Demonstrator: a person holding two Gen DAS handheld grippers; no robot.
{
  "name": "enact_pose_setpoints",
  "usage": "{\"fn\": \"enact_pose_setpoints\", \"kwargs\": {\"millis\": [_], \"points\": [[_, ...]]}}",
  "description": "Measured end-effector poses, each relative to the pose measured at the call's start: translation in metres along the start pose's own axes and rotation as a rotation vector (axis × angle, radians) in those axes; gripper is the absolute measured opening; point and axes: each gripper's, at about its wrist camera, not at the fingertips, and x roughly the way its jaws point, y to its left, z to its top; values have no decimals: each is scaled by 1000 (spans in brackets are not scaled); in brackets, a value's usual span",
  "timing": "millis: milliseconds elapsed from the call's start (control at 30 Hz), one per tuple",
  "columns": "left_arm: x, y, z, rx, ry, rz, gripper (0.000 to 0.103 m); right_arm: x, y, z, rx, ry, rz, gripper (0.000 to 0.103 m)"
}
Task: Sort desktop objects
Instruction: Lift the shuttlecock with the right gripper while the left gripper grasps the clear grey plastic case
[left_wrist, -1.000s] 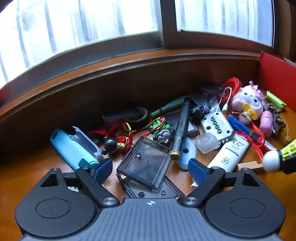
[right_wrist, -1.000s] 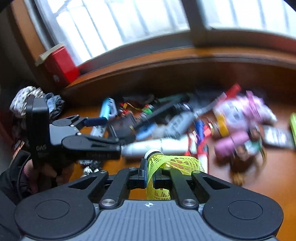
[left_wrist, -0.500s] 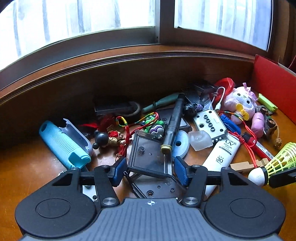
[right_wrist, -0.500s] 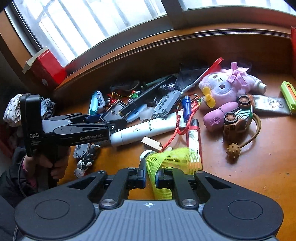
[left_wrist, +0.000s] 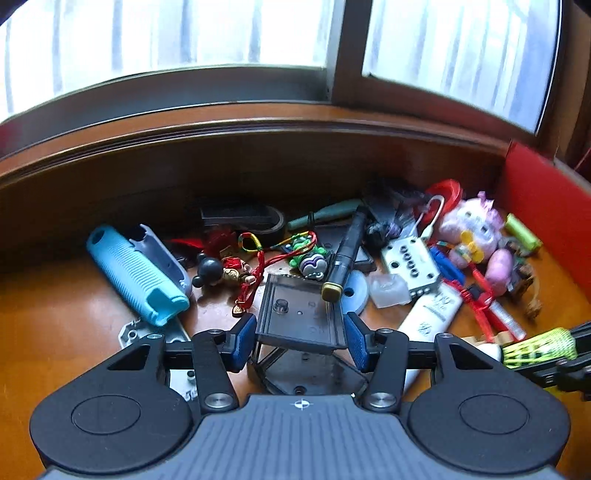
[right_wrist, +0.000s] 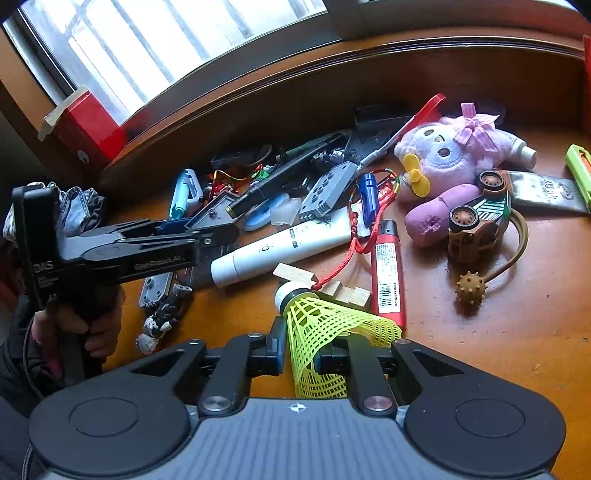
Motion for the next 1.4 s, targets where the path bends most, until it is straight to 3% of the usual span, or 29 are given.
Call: {"fn": "enact_pose_setpoints", "kwargs": {"millis": [333,1000,1100,1200,1400], "points": [[-19,-2,1,-27,-38,-7,50,2,3,1,-13,6,21,29],[-40,-13,8,-26,-91,-35,50,2,6,-2,-24,-2,16,32],[-45,-18,9,-16,-98,-35,50,1,9,-3,-43,-8,-6,26],[-49,-22,9,-15,-98,-37,50,-1,12,-6,-56,-15,-30,12],[-59,-31,6,1,-110,-50,50,-14,16,-12,-71,-63,-28,10]]}}
